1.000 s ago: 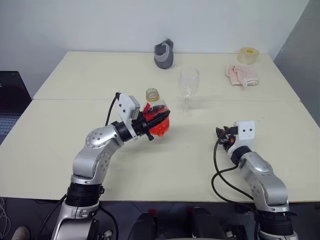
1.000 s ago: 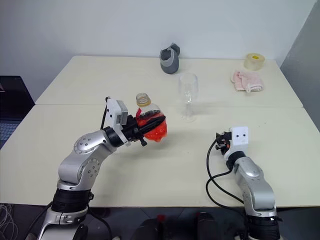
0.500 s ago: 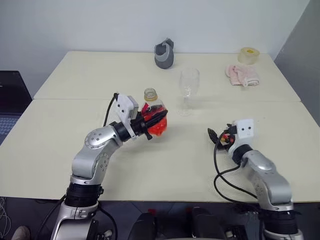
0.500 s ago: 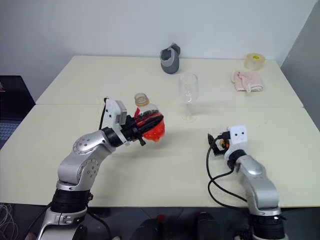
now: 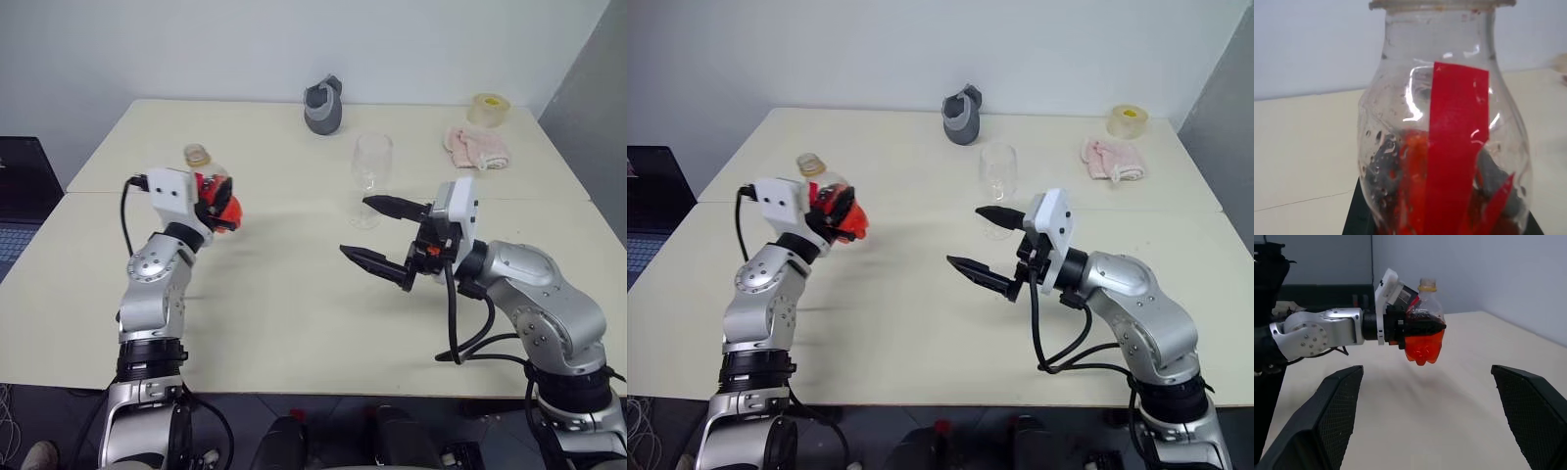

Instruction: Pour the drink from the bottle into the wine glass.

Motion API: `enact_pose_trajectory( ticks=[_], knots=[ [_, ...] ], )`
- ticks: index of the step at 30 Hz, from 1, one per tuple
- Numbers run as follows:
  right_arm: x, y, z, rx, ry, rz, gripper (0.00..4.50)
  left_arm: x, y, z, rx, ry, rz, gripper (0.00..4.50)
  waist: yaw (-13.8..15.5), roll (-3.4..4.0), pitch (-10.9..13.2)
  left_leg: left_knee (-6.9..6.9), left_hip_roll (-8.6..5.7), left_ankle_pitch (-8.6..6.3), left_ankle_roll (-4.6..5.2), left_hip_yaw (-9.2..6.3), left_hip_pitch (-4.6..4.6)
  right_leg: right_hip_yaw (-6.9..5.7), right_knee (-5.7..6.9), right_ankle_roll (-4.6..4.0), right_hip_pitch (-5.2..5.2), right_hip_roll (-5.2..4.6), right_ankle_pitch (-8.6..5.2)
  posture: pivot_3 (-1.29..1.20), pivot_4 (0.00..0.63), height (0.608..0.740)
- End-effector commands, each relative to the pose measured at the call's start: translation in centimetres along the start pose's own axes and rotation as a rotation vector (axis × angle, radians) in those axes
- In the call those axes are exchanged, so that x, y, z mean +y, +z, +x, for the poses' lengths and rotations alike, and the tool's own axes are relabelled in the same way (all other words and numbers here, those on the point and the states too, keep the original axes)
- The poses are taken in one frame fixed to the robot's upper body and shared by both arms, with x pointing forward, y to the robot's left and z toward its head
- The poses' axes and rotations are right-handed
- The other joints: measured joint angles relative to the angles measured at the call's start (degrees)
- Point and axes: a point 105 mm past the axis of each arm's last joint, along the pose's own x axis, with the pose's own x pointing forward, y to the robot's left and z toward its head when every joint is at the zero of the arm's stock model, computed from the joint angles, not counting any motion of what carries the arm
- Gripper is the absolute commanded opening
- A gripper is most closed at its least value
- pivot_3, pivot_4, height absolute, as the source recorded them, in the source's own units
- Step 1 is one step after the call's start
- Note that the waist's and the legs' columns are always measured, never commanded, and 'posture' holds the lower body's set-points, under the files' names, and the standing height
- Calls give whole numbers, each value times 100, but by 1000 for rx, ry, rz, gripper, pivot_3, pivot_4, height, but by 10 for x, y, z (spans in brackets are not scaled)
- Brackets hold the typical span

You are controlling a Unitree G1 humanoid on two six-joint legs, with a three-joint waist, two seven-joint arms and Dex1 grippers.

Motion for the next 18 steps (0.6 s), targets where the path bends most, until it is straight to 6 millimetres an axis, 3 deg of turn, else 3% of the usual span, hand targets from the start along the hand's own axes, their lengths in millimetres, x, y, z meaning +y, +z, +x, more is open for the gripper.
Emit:
enact_pose_trajectory(
  ticks=[1,5,9,18],
  knots=[
    [-2,5,13,-22,25,-21,4475,31,23,3,-91,109,37,1043,0,-1,0,0,-1,0,0,-1,-1,0,0,0,-1,-1,0,0,150,740],
    [-5,-3,20,-9,23,-19,4475,42,20,7,-103,145,5,1043,7,-2,-1,1,-2,0,-1,-5,-5,-2,0,0,-3,-4,0,0,150,740],
    [-7,-16,20,18,2,1,4475,44,5,10,-79,153,-55,1043,10,-5,-3,5,-7,1,-1,-4,-7,-2,0,1,-4,-21,1,0,150,740],
    [-4,-24,18,35,-18,8,4475,48,-23,7,-15,159,-31,1043,-2,-6,-4,3,-8,1,-1,-3,-7,-1,3,1,-11,-20,1,0,150,740]
  ],
)
